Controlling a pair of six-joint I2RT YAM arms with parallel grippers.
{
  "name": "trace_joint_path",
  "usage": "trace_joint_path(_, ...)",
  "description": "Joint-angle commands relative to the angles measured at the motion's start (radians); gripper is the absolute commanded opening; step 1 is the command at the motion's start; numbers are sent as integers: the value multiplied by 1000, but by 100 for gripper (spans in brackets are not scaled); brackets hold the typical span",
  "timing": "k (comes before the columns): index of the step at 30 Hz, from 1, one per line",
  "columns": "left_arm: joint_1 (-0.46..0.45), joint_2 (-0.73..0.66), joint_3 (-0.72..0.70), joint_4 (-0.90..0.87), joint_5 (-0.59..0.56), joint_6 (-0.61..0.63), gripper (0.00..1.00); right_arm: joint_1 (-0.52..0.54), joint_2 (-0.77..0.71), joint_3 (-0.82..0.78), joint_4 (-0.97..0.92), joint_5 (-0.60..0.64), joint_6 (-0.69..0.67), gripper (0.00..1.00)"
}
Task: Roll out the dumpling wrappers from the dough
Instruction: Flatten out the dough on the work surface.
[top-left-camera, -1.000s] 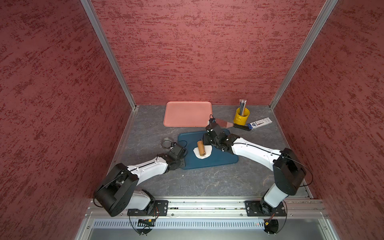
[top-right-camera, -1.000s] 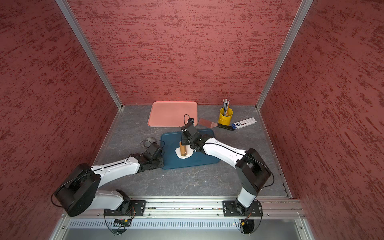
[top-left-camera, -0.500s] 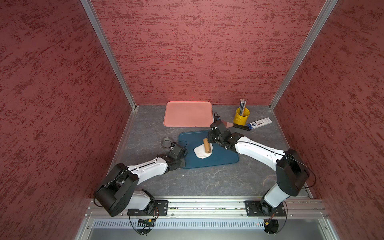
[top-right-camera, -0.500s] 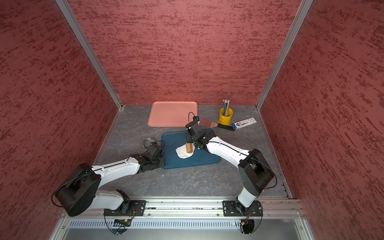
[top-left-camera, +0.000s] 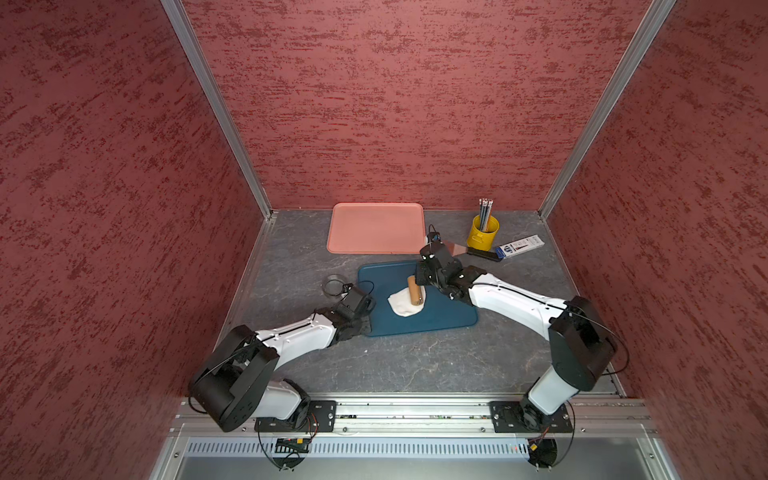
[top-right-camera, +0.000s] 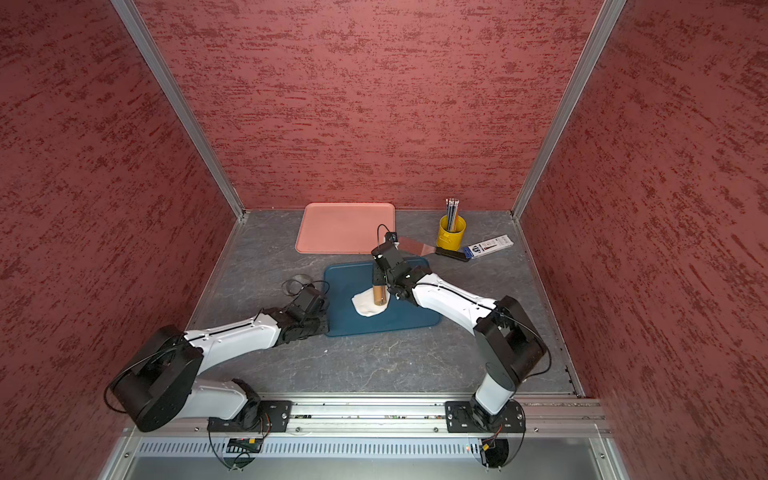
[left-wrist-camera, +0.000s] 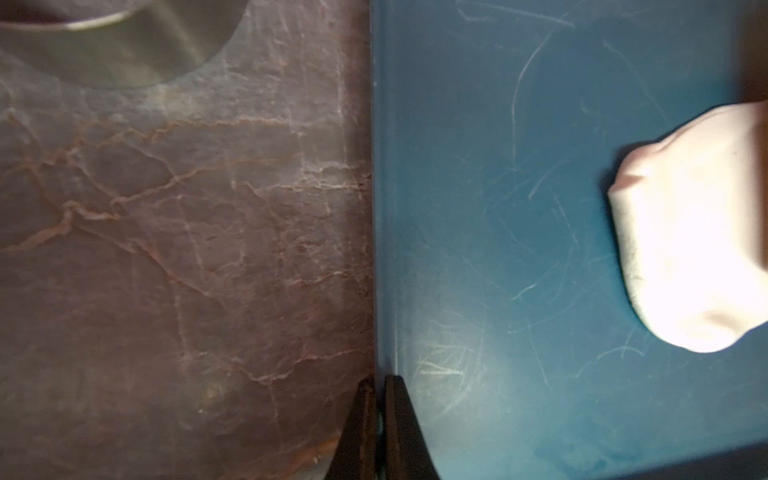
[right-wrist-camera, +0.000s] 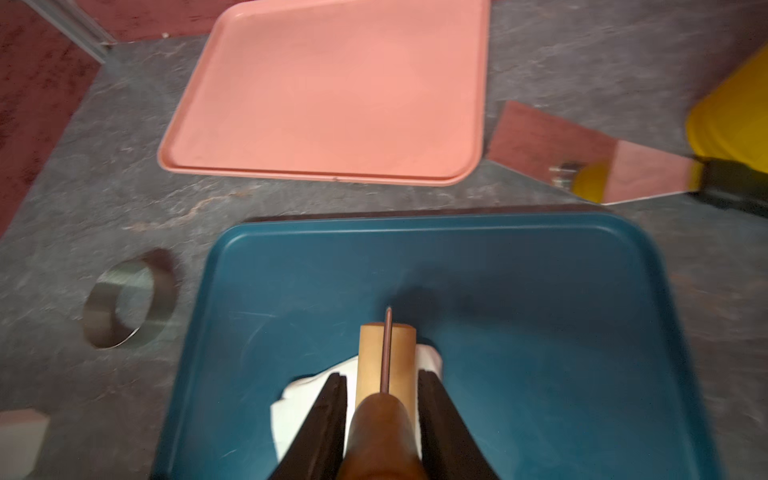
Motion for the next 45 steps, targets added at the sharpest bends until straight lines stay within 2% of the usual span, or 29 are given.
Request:
trace_joint_path(1,9,8,16,-59,-88,-25,0,10,119,-30,-238,-36,34,0)
trace_joint_path(5,15,-37,-36,-6,-73,-33,0,-143,43,-85,-308,94,13,0)
trace_joint_path(7,17,-32,-40,14,-52,-9,0,-153,27,-59,-352,207,-48,0)
trace_joint_path(8,15,-28,-35,17,-47,-2,0,-146,38,-41,-364,193,-62,0)
trace_joint_path(9,9,-24,-28,19,-48,-1,0,-122,56,-29,-346,121,-75,0)
trace_joint_path(12,-7,-22,-17,34,-71,-12,0,23,154,8,-254,-88,-35,0)
trace_joint_path(15,-9,-16,-9,7,-102,-42,0,65,226,39,-241,-127,58,0)
trace_joint_path(19,-9,-16,-23,5,-104,-40,0,-82,121,-48,-274,-36,23,0)
trace_joint_path(22,-6,-15,-19,-1,-105,-26,0,-119,69,-43,-365,131,-66,0)
trace_joint_path(23,-8,-15,-17,0,-104,-23,0,-112,66,-38,-368,117,-76,0)
trace_joint_path(25,-9,-13,-24,44,-81,-6,0,-55,86,-34,-313,-21,-51,0)
trace_joint_path(28,-9,-5,-19,72,-75,-18,0,30,174,-17,-195,-227,67,0)
trace_joint_path(30,-10,-7,-14,62,-80,-34,0,36,217,-18,-156,-283,113,0)
trace_joint_path(32,-7,-15,-16,45,-86,-45,0,10,203,-25,-206,-194,94,0)
trace_joint_path(36,-5,-16,-25,10,-105,-29,0,-118,94,-73,-324,-11,-7,0)
trace_joint_path(38,-6,-16,-28,13,-103,-21,0,-109,92,-37,-412,117,-51,0)
trace_joint_path(39,-7,-18,-30,20,-103,-19,0,-96,104,-17,-437,114,-56,0)
trace_joint_path(40,-9,-18,-32,30,-101,-15,0,-74,116,-4,-434,84,-52,0)
trace_joint_path(44,-11,-10,-20,34,-105,-27,0,75,219,34,-295,-198,52,0)
trace_joint_path(45,-11,-7,-12,10,-118,-45,0,85,241,47,-288,-228,70,0)
